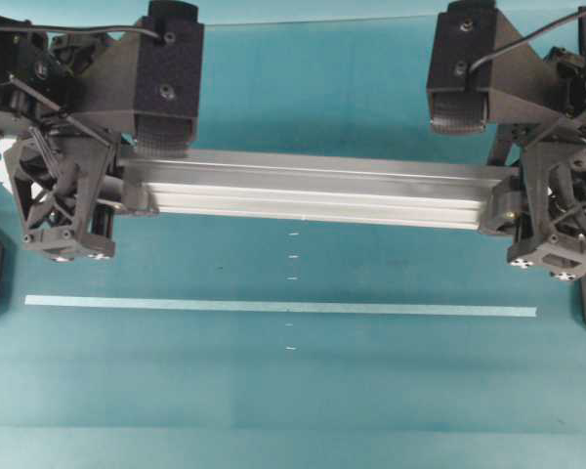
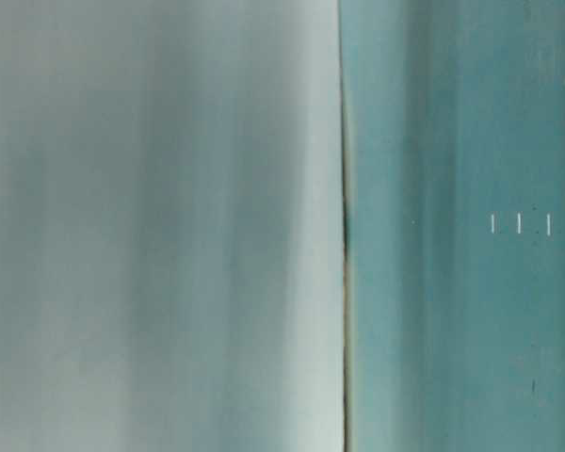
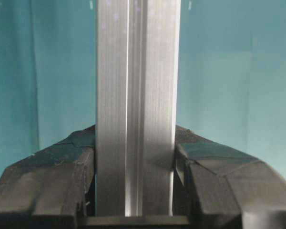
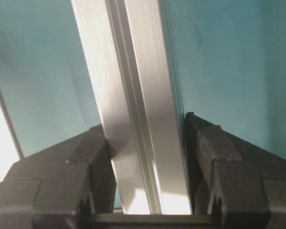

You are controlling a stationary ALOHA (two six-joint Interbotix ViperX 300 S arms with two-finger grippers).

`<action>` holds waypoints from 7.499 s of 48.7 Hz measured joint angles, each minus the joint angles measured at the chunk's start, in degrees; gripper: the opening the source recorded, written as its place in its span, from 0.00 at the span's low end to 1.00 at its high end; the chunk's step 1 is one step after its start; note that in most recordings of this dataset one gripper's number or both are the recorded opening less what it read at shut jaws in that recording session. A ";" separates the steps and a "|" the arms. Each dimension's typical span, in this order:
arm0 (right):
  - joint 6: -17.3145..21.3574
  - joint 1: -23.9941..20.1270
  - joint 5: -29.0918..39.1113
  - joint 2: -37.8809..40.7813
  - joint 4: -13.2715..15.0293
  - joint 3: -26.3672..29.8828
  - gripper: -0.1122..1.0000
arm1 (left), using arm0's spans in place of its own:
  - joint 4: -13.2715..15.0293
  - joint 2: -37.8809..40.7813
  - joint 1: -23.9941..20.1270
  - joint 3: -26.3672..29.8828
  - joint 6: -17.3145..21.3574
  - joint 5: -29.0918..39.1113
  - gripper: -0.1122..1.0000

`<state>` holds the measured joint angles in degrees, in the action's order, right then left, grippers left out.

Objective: Lift the metal rail with both hands and move it towards you.

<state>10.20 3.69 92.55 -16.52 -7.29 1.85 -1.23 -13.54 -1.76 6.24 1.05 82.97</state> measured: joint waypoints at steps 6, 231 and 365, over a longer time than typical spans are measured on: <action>0.00 -0.09 0.00 0.09 0.00 0.09 0.46 | 0.00 0.00 0.09 0.09 0.00 0.00 0.38; -8.79 -2.64 -66.80 14.77 -2.11 -47.90 0.98 | -0.26 14.15 2.64 -48.60 -5.45 -60.82 0.93; -6.68 0.88 -69.17 -44.21 3.34 -57.04 0.98 | -0.09 -44.38 1.49 -55.99 -4.39 -61.52 0.92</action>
<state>3.52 4.57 23.38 -60.73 -3.96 -55.20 -1.32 -57.92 -0.26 -49.75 -3.34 21.45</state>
